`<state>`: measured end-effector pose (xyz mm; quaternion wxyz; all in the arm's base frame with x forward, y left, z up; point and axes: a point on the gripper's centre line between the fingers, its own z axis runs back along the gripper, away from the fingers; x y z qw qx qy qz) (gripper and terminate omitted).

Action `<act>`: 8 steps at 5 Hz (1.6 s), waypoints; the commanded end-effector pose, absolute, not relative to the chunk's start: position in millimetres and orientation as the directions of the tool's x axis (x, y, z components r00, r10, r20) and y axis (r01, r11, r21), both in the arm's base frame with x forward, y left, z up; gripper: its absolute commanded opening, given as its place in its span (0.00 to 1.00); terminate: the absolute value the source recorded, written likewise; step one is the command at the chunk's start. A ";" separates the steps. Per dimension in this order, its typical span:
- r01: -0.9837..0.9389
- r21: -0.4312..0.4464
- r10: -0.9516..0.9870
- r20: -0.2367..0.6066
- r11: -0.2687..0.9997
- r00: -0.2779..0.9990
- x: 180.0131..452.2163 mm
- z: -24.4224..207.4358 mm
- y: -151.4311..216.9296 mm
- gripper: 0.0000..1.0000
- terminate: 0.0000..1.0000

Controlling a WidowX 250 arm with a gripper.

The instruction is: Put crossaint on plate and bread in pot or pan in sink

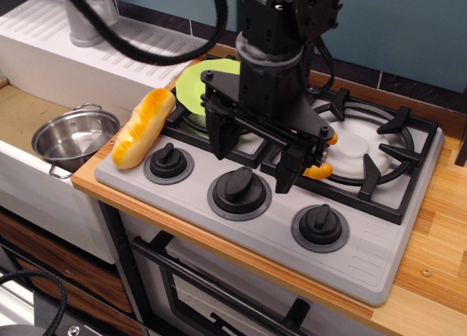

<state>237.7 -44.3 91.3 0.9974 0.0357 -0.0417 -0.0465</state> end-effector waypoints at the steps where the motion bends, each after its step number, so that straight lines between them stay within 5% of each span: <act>1: 0.090 0.075 -0.096 0.080 0.993 0.992 237.7 91.3 -44.3 1.00 0.00; 3: 0.070 0.048 -0.076 0.129 0.996 0.989 303.5 95.1 -83.5 1.00 0.00; 4: 0.087 0.054 -0.094 0.131 0.995 0.987 315.5 92.4 -88.7 1.00 0.00; 8: 0.091 0.116 -0.113 0.193 0.989 0.975 316.8 93.1 -68.2 1.00 0.00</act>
